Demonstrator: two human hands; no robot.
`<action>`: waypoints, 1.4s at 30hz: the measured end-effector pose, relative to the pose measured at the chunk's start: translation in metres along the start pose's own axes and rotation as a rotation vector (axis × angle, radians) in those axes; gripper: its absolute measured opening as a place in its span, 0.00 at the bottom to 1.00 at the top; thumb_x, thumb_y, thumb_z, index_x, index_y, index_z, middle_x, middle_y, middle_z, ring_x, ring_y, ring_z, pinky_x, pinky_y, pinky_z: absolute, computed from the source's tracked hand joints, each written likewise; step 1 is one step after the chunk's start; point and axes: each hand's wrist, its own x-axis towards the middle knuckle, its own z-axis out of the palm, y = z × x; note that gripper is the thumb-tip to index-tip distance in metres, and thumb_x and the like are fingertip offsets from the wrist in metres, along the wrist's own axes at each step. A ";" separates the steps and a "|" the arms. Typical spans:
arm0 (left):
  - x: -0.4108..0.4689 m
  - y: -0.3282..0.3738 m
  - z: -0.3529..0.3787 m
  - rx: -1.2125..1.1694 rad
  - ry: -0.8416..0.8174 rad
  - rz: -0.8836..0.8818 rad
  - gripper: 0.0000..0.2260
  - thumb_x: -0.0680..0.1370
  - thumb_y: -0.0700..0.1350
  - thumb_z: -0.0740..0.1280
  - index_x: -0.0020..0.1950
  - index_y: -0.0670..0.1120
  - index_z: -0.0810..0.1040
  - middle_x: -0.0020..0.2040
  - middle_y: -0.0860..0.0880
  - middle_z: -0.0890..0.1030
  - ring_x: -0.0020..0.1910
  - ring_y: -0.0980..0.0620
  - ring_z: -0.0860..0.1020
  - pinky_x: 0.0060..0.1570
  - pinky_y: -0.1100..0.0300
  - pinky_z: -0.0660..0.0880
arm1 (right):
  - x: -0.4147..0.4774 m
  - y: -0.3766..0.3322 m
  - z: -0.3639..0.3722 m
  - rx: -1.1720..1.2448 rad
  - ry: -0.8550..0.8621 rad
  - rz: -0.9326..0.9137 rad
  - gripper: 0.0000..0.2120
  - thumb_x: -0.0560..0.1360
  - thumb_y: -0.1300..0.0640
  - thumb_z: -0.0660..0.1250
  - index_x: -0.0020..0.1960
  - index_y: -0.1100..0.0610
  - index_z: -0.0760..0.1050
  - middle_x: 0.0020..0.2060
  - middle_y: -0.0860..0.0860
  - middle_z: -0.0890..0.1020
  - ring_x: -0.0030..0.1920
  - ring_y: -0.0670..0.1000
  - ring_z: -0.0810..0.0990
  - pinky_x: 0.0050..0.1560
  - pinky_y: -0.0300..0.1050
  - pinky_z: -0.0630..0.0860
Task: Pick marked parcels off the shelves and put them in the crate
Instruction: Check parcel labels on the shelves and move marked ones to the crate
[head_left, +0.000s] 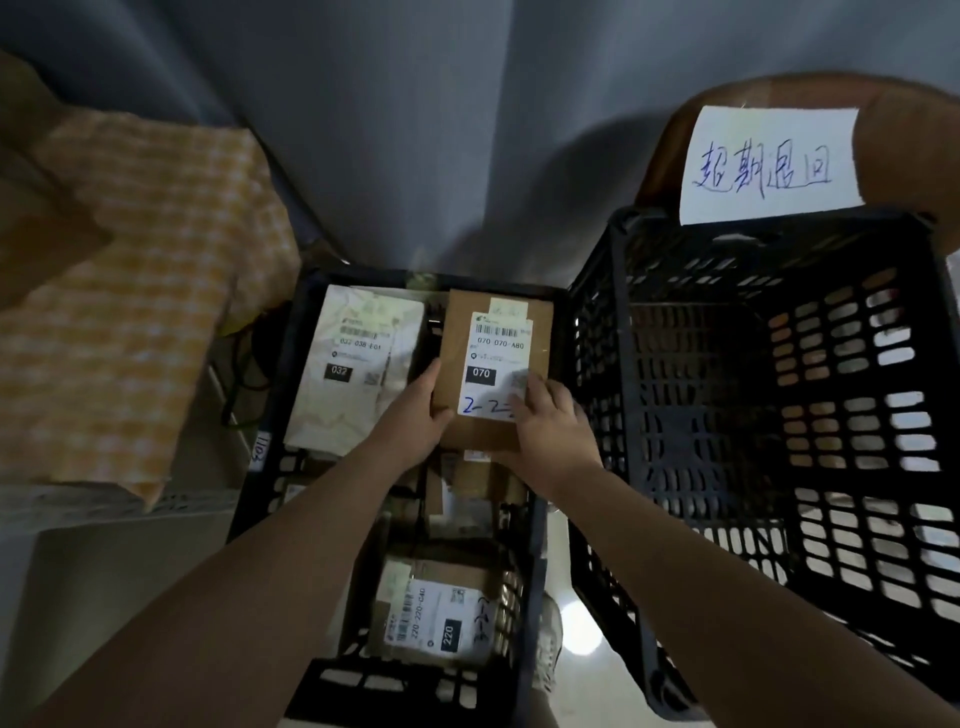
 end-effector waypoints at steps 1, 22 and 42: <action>0.004 -0.002 0.002 0.029 -0.002 0.008 0.32 0.79 0.40 0.63 0.78 0.48 0.49 0.75 0.46 0.63 0.71 0.48 0.65 0.65 0.58 0.64 | 0.003 0.001 0.003 -0.028 -0.011 -0.005 0.33 0.77 0.46 0.64 0.75 0.56 0.54 0.76 0.56 0.50 0.75 0.58 0.49 0.74 0.55 0.51; -0.071 0.001 -0.030 0.443 0.088 0.113 0.23 0.81 0.48 0.60 0.74 0.46 0.62 0.66 0.43 0.71 0.62 0.45 0.72 0.58 0.54 0.70 | -0.037 -0.007 -0.013 -0.003 -0.050 0.086 0.28 0.79 0.50 0.61 0.75 0.54 0.56 0.74 0.56 0.58 0.72 0.59 0.60 0.68 0.56 0.64; -0.413 0.099 -0.053 0.709 0.826 0.139 0.15 0.77 0.46 0.59 0.58 0.41 0.79 0.54 0.42 0.80 0.49 0.41 0.79 0.45 0.50 0.78 | -0.266 -0.082 -0.155 -0.134 0.379 -0.747 0.21 0.80 0.52 0.56 0.72 0.54 0.65 0.69 0.54 0.68 0.68 0.56 0.67 0.63 0.49 0.68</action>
